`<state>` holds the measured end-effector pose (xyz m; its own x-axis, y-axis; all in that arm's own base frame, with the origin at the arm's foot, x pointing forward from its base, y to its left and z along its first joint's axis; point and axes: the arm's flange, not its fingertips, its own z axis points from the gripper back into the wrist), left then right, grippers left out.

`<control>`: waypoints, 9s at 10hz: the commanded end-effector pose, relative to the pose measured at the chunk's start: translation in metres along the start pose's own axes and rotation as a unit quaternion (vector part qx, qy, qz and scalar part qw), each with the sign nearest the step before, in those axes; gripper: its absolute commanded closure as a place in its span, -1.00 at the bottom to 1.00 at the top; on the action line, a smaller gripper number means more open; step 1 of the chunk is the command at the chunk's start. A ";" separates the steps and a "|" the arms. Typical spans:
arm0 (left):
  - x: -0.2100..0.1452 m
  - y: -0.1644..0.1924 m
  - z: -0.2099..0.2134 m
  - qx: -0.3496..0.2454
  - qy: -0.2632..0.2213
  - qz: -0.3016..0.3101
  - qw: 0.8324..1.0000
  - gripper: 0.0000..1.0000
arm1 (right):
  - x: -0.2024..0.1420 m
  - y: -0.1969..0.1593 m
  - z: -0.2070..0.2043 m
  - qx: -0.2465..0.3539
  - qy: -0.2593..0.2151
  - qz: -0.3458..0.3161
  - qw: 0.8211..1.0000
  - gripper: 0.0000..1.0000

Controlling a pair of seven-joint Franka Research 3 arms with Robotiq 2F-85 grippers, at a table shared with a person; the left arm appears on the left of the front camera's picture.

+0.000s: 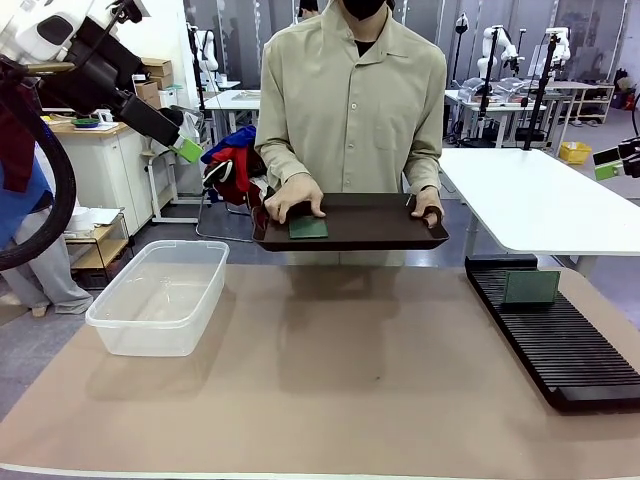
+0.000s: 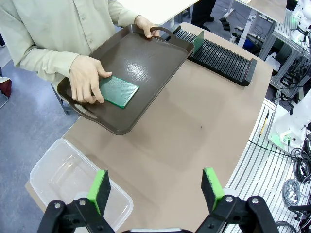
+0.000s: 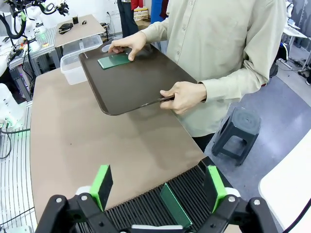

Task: Sort PCBs into racks and boxes based on the side picked up.
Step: Pick up the Blank PCB handed by the Human.

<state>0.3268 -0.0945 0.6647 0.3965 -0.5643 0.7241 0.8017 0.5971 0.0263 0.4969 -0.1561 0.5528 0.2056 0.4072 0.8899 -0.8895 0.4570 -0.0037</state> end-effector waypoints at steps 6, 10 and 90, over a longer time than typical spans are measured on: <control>-0.001 0.001 0.000 -0.005 -0.002 0.000 1.000 -1.00 | 0.000 -0.001 0.000 -0.004 0.001 -0.001 1.000 -1.00; -0.001 0.001 0.000 -0.005 -0.002 0.000 1.000 -1.00 | 0.000 -0.001 0.000 -0.004 0.001 -0.001 1.000 -1.00; -0.016 0.218 -0.211 -0.413 0.025 0.462 0.784 1.00 | 0.000 -0.001 0.000 -0.004 0.001 -0.001 1.000 -1.00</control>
<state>0.5887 -0.0743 0.5175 0.9839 -0.1303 0.1227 0.1481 0.2081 -0.9668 0.4971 -0.1567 0.5530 0.2056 0.4074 0.8898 -0.8889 0.4580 -0.0043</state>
